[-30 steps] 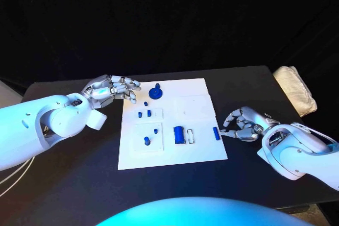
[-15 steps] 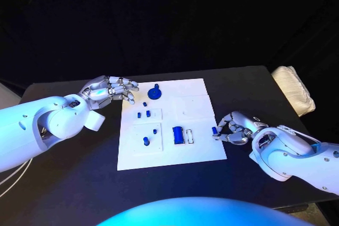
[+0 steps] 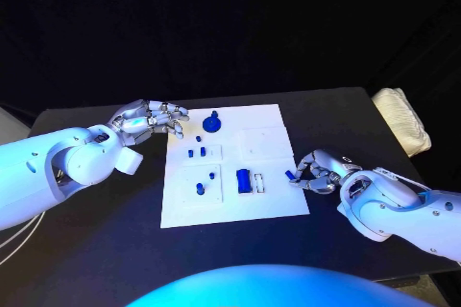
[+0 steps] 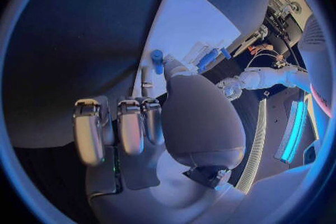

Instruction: Assemble the parts on the task board

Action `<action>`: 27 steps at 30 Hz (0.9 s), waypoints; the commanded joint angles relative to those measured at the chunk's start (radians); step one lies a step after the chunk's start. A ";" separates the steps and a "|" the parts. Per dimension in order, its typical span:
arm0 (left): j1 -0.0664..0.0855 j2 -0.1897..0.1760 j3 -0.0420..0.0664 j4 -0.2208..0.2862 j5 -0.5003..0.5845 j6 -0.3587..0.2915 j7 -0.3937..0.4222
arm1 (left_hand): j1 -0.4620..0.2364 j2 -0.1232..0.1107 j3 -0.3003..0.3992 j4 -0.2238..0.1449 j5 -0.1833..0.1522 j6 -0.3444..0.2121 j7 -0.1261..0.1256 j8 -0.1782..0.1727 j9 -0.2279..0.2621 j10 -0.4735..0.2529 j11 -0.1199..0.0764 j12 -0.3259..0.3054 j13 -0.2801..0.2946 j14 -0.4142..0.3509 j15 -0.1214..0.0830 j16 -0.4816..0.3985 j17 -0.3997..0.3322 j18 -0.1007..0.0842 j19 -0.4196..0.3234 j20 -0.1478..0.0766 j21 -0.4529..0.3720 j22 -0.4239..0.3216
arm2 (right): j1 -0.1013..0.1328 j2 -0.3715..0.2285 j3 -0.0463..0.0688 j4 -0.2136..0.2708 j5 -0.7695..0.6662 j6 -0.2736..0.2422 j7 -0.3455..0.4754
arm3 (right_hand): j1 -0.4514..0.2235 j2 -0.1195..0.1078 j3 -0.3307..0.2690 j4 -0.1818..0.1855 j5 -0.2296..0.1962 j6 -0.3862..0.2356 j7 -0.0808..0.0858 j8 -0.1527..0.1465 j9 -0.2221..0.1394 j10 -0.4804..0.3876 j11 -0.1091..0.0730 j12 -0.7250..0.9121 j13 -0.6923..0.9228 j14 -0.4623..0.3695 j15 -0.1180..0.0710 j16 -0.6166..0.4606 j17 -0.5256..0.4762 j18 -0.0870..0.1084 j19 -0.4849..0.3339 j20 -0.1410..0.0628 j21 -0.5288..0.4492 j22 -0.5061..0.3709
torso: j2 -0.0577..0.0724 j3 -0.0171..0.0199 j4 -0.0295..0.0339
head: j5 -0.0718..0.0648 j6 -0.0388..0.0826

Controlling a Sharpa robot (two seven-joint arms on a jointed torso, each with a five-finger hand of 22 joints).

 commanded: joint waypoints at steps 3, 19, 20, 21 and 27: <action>-0.001 -0.001 0.000 0.000 0.003 0.008 0.010 | 0.004 0.006 0.005 0.001 0.002 0.005 -0.003 0.005 0.001 -0.006 0.003 -0.005 0.001 -0.006 -0.002 0.004 -0.001 0.012 0.002 -0.001 -0.002 0.002 | -0.002 0.011 -0.001 -0.012 -0.045 0.043 -0.020 | 0.026 -0.001 0.013 -0.004 0.008 0.009 -0.001 -0.002 -0.003 0.096 -0.010 0.004 0.252 0.106 -0.007 0.004 0.263 -0.013 0.103 -0.010 0.004 0.261 | 0.000 0.0006 -0.0009 | 0.001 0.000; -0.002 -0.003 0.000 -0.005 0.003 0.016 0.006 | 0.006 0.004 0.006 0.001 0.001 0.005 -0.003 0.006 0.001 -0.006 0.003 -0.005 0.001 -0.006 -0.003 0.005 -0.001 0.012 0.002 -0.001 -0.002 0.002 | -0.015 0.046 -0.001 -0.022 -0.108 0.064 -0.042 | 0.153 0.004 0.200 -0.043 0.057 0.039 -0.016 0.000 -0.019 0.106 -0.025 0.019 0.263 0.106 -0.020 0.004 0.263 -0.014 0.105 -0.024 0.012 0.263 | -0.001 0.0007 -0.0005 | 0.002 0.000; -0.002 -0.003 0.000 -0.005 0.003 0.017 0.005 | 0.006 0.004 0.006 0.000 0.001 0.005 -0.003 0.006 0.000 -0.006 0.003 -0.005 0.001 -0.006 -0.003 0.004 -0.001 0.012 0.002 -0.001 -0.002 0.003 | -0.015 0.047 -0.001 -0.021 -0.111 0.064 -0.043 | 0.149 0.000 0.209 -0.044 0.063 0.040 -0.017 0.001 -0.019 0.106 -0.025 0.019 0.263 0.106 -0.021 0.004 0.263 -0.014 0.105 -0.024 0.012 0.263 | -0.001 0.0005 -0.0009 | 0.003 0.000; -0.002 -0.003 0.000 -0.004 0.003 0.017 0.005 | 0.006 0.004 0.006 0.000 0.001 0.005 -0.003 0.006 0.000 -0.006 0.003 -0.005 0.001 -0.006 -0.003 0.004 -0.001 0.012 0.002 -0.001 -0.002 0.003 | -0.015 0.048 -0.001 -0.020 -0.115 0.064 -0.045 | 0.143 -0.006 0.222 -0.047 0.068 0.040 -0.017 0.001 -0.019 0.106 -0.026 0.019 0.263 0.106 -0.021 0.004 0.263 -0.014 0.105 -0.024 0.012 0.263 | -0.001 0.0001 -0.0012 | 0.003 0.001; -0.003 -0.003 0.000 -0.003 0.003 0.018 0.003 | 0.007 0.004 0.006 0.000 0.001 0.005 -0.003 0.006 0.001 -0.006 0.003 -0.005 0.001 -0.006 -0.003 0.004 -0.001 0.012 0.002 -0.001 -0.002 0.003 | -0.016 0.054 -0.001 -0.010 -0.126 0.029 -0.046 | 0.110 -0.026 0.279 -0.059 0.107 0.043 -0.020 0.010 -0.015 0.106 -0.029 0.019 0.263 0.106 -0.023 0.004 0.263 -0.014 0.105 -0.027 0.012 0.263 | 0.000 0.0004 -0.0008 | 0.010 0.001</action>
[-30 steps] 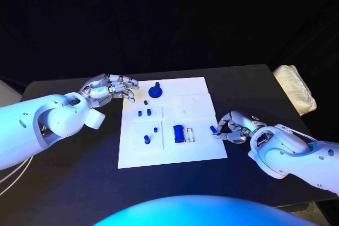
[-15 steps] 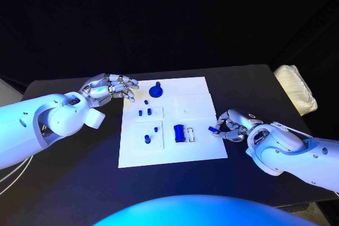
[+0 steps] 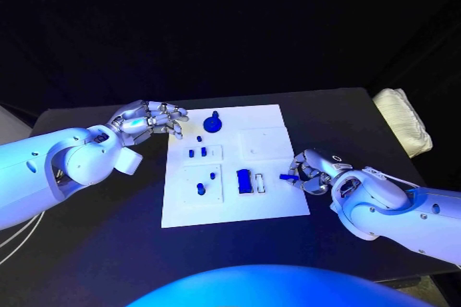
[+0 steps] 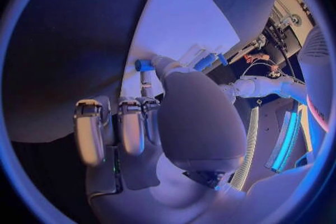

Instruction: Assemble the parts on the task board

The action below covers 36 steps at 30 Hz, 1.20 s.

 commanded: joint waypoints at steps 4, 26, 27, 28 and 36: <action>-0.001 0.002 0.000 0.003 0.003 0.016 0.004 | 0.006 0.004 0.006 0.001 0.001 0.005 -0.003 0.006 0.001 -0.006 0.003 -0.005 0.000 -0.006 -0.002 0.004 -0.001 0.012 0.001 -0.001 -0.002 0.001 | -0.009 0.008 -0.006 0.016 -0.031 -0.024 -0.016 | -0.040 -0.013 0.054 -0.028 0.027 0.012 -0.008 0.010 0.007 0.106 -0.008 0.004 0.263 0.106 -0.009 0.004 0.263 -0.014 0.105 -0.005 0.004 0.263 | 0.001 -0.0004 0.0012 | 0.007 -0.006; -0.001 0.008 0.000 0.010 0.001 0.011 0.005 | 0.008 0.008 0.008 0.001 0.003 0.005 -0.003 0.007 0.001 -0.007 0.003 -0.006 0.000 -0.007 -0.003 0.004 -0.002 0.012 0.001 -0.001 -0.001 0.002 | 0.025 0.055 0.001 0.073 0.174 -0.087 0.014 | -0.118 -0.013 0.096 -0.019 0.054 0.013 -0.013 0.026 0.018 0.106 -0.013 0.004 0.263 0.106 -0.013 0.004 0.263 -0.014 0.105 -0.009 0.004 0.263 | 0.001 -0.0021 -0.0010 | 0.004 -0.012; -0.001 0.008 0.000 0.010 0.001 0.011 0.006 | 0.008 0.008 0.008 0.001 0.003 0.005 -0.003 0.007 0.001 -0.007 0.003 -0.006 0.000 -0.007 -0.003 0.004 -0.002 0.012 0.001 -0.001 -0.001 0.002 | 0.024 0.059 0.001 0.070 0.184 -0.081 0.014 | -0.122 -0.014 0.097 -0.019 0.053 0.013 -0.013 0.027 0.019 0.106 -0.013 0.004 0.263 0.106 -0.013 0.004 0.263 -0.014 0.105 -0.009 0.004 0.263 | 0.001 -0.0027 -0.0006 | 0.003 -0.012; -0.001 0.009 0.000 0.010 0.001 0.011 0.006 | 0.008 0.008 0.008 0.001 0.003 0.005 -0.003 0.007 0.001 -0.007 0.003 -0.006 0.000 -0.007 -0.003 0.004 -0.002 0.012 0.001 -0.001 -0.001 0.002 | 0.024 0.064 0.001 0.068 0.192 -0.078 0.013 | -0.131 -0.014 0.097 -0.017 0.059 0.012 -0.013 0.029 0.020 0.106 -0.012 0.004 0.263 0.106 -0.013 0.004 0.263 -0.014 0.105 -0.009 0.004 0.263 | 0.001 -0.0025 0.0001 | 0.002 -0.012; -0.001 0.011 0.000 0.009 -0.005 0.010 0.006 | 0.009 0.009 0.009 0.000 0.003 0.005 -0.003 0.007 0.001 -0.007 0.003 -0.006 0.000 -0.007 -0.003 0.004 -0.002 0.012 0.001 -0.001 -0.001 0.002 | 0.020 0.090 0.001 0.054 0.180 -0.066 -0.022 | -0.161 -0.018 0.093 -0.016 0.088 0.012 -0.013 0.036 0.026 0.106 -0.013 0.004 0.263 0.106 -0.013 0.004 0.263 -0.014 0.105 -0.009 0.004 0.263 | 0.001 -0.0017 0.0015 | 0.001 -0.012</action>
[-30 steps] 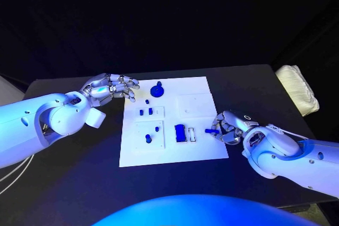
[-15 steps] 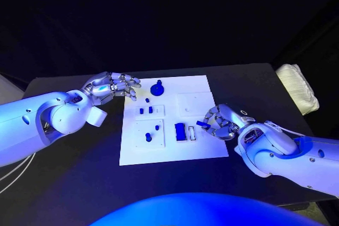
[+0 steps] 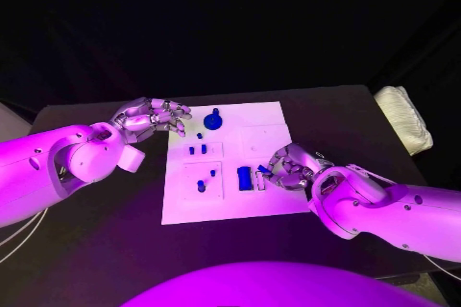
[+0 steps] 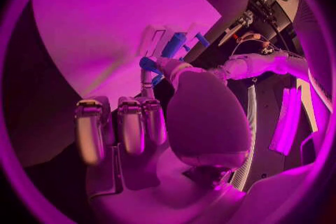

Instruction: Assemble the parts on the task board

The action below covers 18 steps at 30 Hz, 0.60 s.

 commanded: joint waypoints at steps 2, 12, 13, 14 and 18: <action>0.000 0.003 0.000 0.002 -0.005 0.011 0.007 | 0.004 0.003 0.006 -0.002 0.003 0.005 -0.003 0.007 0.001 -0.007 0.003 -0.006 0.000 -0.007 -0.003 0.004 -0.001 0.012 0.001 -0.001 -0.001 0.002 | -0.004 0.009 0.000 -0.006 0.004 0.027 -0.035 | -0.017 0.000 -0.004 0.005 0.000 0.012 -0.013 0.007 0.017 0.106 -0.005 0.004 0.263 0.106 -0.006 0.004 0.263 -0.014 0.105 -0.009 0.004 0.263 | 0.000 0.0012 0.0000 | 0.003 0.000; 0.000 0.004 0.000 -0.001 -0.012 0.014 0.004 | 0.004 0.003 0.006 -0.002 0.003 0.005 -0.003 0.007 0.001 -0.007 0.003 -0.006 0.000 -0.007 -0.003 0.004 -0.001 0.012 0.001 -0.001 -0.001 0.002 | -0.008 0.024 0.000 -0.010 -0.008 0.084 -0.059 | -0.105 -0.035 -0.071 0.042 -0.058 0.021 -0.013 0.015 0.020 0.106 -0.005 0.004 0.263 0.106 -0.005 0.004 0.263 -0.014 0.105 -0.008 0.004 0.263 | 0.000 0.0023 -0.0020 | 0.005 0.000; 0.000 0.004 0.000 -0.001 -0.013 0.014 0.004 | 0.005 0.003 0.006 -0.003 0.003 0.004 -0.003 0.007 0.000 -0.007 0.003 -0.006 0.000 -0.007 -0.003 0.004 -0.001 0.012 0.001 -0.001 0.000 0.002 | -0.008 0.025 0.000 -0.011 -0.008 0.089 -0.060 | -0.111 -0.035 -0.086 0.044 -0.033 0.022 -0.014 0.016 0.019 0.106 -0.005 0.004 0.263 0.106 -0.006 0.004 0.263 -0.014 0.105 -0.008 0.004 0.263 | 0.000 0.0023 -0.0021 | 0.004 0.000; 0.000 0.005 0.000 -0.001 -0.013 0.014 0.004 | 0.005 0.003 0.006 -0.003 0.003 0.004 -0.003 0.007 0.000 -0.007 0.003 -0.006 0.000 -0.007 -0.003 0.004 -0.001 0.012 0.001 -0.001 0.000 0.002 | -0.008 0.025 0.000 -0.011 -0.008 0.093 -0.061 | -0.114 -0.034 -0.091 0.045 -0.024 0.022 -0.014 0.017 0.019 0.106 -0.005 0.004 0.263 0.106 -0.006 0.004 0.263 -0.014 0.105 -0.008 0.004 0.263 | 0.000 0.0023 -0.0023 | 0.004 0.000; 0.000 0.005 0.000 -0.002 -0.015 0.015 0.003 | 0.005 0.003 0.006 -0.003 0.003 0.004 -0.003 0.007 0.000 -0.007 0.003 -0.006 0.000 -0.007 -0.003 0.004 -0.001 0.012 0.001 -0.001 0.000 0.002 | -0.008 0.029 0.000 -0.010 -0.007 0.107 -0.061 | -0.130 -0.025 -0.103 0.050 -0.018 0.024 -0.013 0.018 0.018 0.106 -0.005 0.004 0.263 0.106 -0.006 0.004 0.263 -0.014 0.105 -0.008 0.004 0.263 | 0.000 0.0029 -0.0012 | 0.003 0.000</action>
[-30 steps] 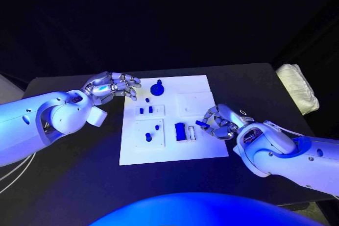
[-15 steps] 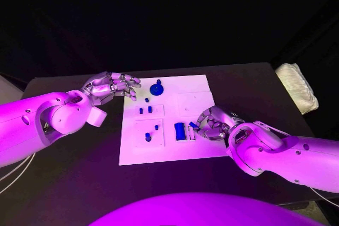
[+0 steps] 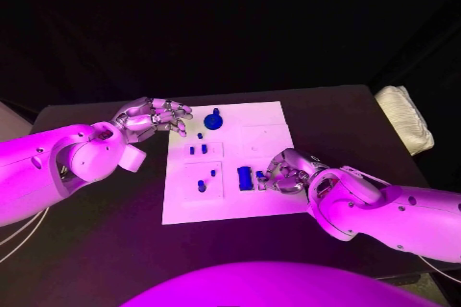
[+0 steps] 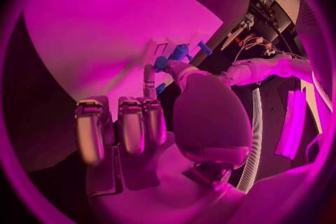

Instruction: Assemble the parts on the task board

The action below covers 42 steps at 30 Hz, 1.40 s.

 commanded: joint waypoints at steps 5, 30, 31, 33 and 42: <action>0.000 0.002 0.000 0.000 -0.011 0.016 0.003 | 0.005 0.003 0.004 0.000 0.003 0.003 -0.002 0.006 0.000 -0.007 0.003 -0.006 0.000 -0.007 -0.003 0.004 -0.001 0.012 0.001 -0.001 0.000 0.001 | -0.002 0.006 0.000 0.000 -0.008 0.053 -0.014 | -0.017 0.006 -0.014 0.001 0.004 0.005 0.006 -0.002 -0.001 0.106 -0.005 0.004 0.263 0.106 -0.006 0.004 0.263 -0.014 0.105 -0.008 0.004 0.263 | 0.000 0.0001 0.0005 | -0.001 0.000; 0.000 -0.001 0.000 -0.003 -0.011 0.017 -0.001 | 0.007 0.003 0.004 0.000 0.004 0.003 -0.002 0.006 0.000 -0.008 0.003 -0.007 0.000 -0.007 -0.002 0.004 -0.002 0.012 0.001 -0.001 0.000 0.002 | -0.001 0.021 0.001 -0.031 -0.018 0.073 0.015 | -0.028 0.040 -0.010 0.000 0.016 0.006 0.005 0.000 -0.003 0.106 -0.007 0.004 0.263 0.106 -0.007 0.004 0.263 -0.014 0.105 -0.009 0.004 0.263 | 0.000 0.0004 -0.0001 | -0.005 0.000; 0.000 -0.001 0.000 -0.003 -0.011 0.017 -0.001 | 0.007 0.003 0.004 0.000 0.004 0.003 -0.002 0.006 0.000 -0.008 0.003 -0.007 0.000 -0.007 -0.002 0.004 -0.002 0.012 0.001 -0.001 0.000 0.002 | -0.001 0.021 0.001 -0.030 -0.019 0.074 0.018 | -0.028 0.040 -0.010 0.000 0.016 0.006 0.005 0.000 -0.003 0.106 -0.007 0.004 0.263 0.106 -0.007 0.004 0.263 -0.014 0.105 -0.009 0.004 0.263 | 0.000 0.0004 0.0001 | -0.005 0.000; 0.000 -0.001 0.000 -0.004 -0.011 0.017 -0.002 | 0.007 0.003 0.004 0.000 0.004 0.003 -0.002 0.006 0.000 -0.008 0.003 -0.007 0.000 -0.007 -0.002 0.004 -0.002 0.012 0.001 -0.001 0.000 0.002 | -0.001 0.022 0.001 -0.028 -0.019 0.074 0.025 | -0.030 0.042 -0.009 0.000 0.016 0.006 0.004 0.001 -0.003 0.106 -0.007 0.004 0.263 0.106 -0.007 0.004 0.263 -0.014 0.105 -0.009 0.004 0.263 | 0.000 0.0003 0.0009 | -0.005 0.000; 0.000 -0.001 0.000 -0.006 -0.011 0.019 -0.003 | 0.006 0.004 0.005 0.000 0.004 0.003 -0.002 0.006 0.000 -0.008 0.004 -0.007 0.000 -0.007 -0.002 0.004 -0.002 0.012 0.001 -0.001 0.000 0.002 | -0.002 0.021 0.001 -0.018 -0.015 0.073 0.039 | -0.058 0.071 -0.007 0.002 0.010 0.011 0.003 0.005 -0.004 0.106 -0.008 0.004 0.263 0.106 -0.007 0.004 0.263 -0.014 0.105 -0.010 0.004 0.263 | 0.000 0.0004 -0.0002 | -0.004 0.000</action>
